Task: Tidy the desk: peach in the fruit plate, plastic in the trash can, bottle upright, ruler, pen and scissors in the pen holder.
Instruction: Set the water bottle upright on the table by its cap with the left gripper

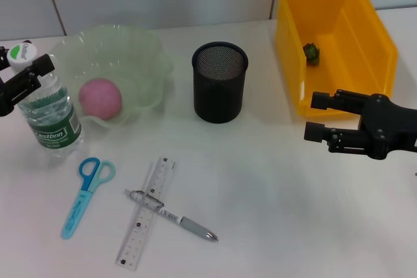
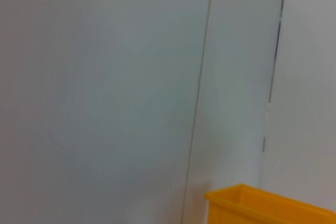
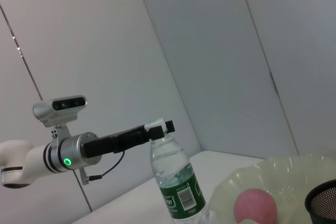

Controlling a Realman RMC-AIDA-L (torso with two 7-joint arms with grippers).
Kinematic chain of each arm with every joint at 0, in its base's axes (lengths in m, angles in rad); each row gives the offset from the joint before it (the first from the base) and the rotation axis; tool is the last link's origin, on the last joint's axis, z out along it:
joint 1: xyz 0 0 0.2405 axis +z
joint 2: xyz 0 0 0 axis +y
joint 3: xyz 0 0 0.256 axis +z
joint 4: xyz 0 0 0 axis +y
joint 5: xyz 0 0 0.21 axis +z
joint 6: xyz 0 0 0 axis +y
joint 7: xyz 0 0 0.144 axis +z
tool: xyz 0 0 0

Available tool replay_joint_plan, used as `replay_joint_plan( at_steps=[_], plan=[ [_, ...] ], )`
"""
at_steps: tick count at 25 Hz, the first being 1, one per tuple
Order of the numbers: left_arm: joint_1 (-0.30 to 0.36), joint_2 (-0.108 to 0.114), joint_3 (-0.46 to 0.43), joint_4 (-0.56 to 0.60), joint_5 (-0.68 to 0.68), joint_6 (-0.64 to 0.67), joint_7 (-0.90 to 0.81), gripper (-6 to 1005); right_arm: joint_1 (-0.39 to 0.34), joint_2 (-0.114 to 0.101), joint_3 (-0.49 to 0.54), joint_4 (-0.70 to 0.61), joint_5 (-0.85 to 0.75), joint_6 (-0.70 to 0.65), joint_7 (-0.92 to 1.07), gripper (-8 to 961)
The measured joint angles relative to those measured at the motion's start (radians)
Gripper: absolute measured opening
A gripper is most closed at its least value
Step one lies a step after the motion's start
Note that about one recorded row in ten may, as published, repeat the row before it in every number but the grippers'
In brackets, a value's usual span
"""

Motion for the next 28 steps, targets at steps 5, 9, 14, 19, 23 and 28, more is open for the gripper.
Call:
replay_joint_plan(
  at_steps=[5,9,14,19,23,28],
  plan=[
    [0.0,-0.007,-0.011,-0.01,0.001,-0.008,0.015,454,0.0,-0.001,0.009,0.0,-0.001,0.001,0.0,809],
    [0.0,-0.01,-0.01,-0.018,0.003,-0.005,0.016,455,0.0,-0.001,0.012,0.0,-0.002,0.002,0.001,809],
    [-0.001,-0.017,-0.003,-0.021,0.003,0.012,0.009,456,0.0,-0.001,0.011,0.0,-0.002,0.002,0.001,810],
    [-0.003,-0.027,0.0,-0.021,0.004,0.041,0.005,458,0.0,-0.001,0.011,0.0,-0.002,0.009,0.001,810],
    [-0.012,-0.045,0.014,-0.021,0.005,0.065,0.003,459,0.001,-0.001,0.011,0.007,-0.002,0.011,0.001,810],
    [-0.025,-0.064,0.046,-0.021,0.005,0.066,0.002,460,0.004,-0.002,0.011,0.014,-0.002,0.011,0.001,810]
  ],
)
